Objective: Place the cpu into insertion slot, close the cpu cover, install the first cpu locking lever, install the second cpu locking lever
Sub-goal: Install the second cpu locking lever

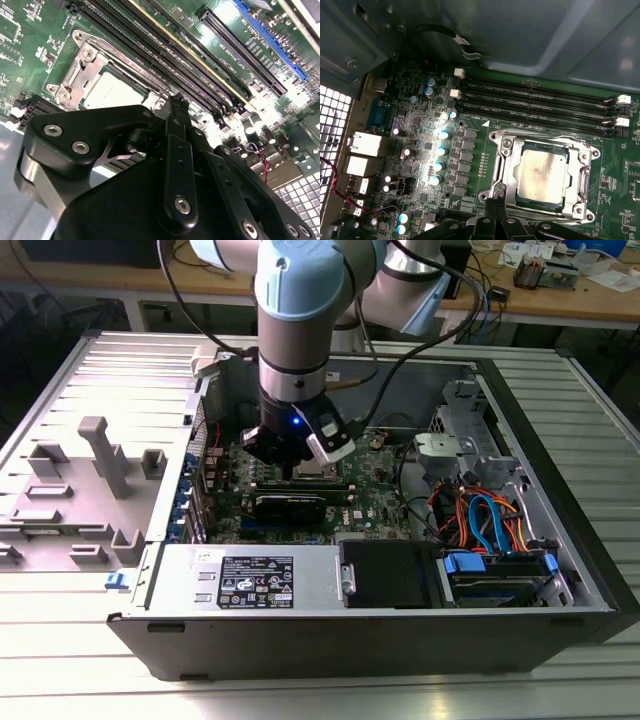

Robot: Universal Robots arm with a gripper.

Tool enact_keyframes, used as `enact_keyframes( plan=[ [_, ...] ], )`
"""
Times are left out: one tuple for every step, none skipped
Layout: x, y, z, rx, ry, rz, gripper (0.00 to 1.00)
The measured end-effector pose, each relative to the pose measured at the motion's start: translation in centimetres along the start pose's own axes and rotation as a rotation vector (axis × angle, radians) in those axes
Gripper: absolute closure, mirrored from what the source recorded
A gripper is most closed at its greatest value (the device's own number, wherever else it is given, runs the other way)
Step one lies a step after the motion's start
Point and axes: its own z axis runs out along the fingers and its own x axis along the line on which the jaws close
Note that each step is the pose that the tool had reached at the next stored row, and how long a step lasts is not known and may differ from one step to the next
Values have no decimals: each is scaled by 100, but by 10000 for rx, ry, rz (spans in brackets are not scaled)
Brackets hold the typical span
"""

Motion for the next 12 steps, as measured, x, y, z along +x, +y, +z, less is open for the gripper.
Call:
enact_keyframes(
  plan=[
    [5,0,2,2,2,1,89],
    [7,0,3,2,2,2,89],
    [9,0,4,2,2,1,89],
    [12,0,7,2,2,1,89],
    [14,0,9,1,1,1,89],
    [14,0,11,-1,1,0,89],
    [15,0,14,-2,2,-1,89],
    [15,0,14,-1,2,0,89],
    [15,0,15,1,3,0,89],
    [15,0,15,2,2,0,89],
    [15,0,15,4,2,-1,89],
    [15,1,7,3,1,-1,89]
  ],
)
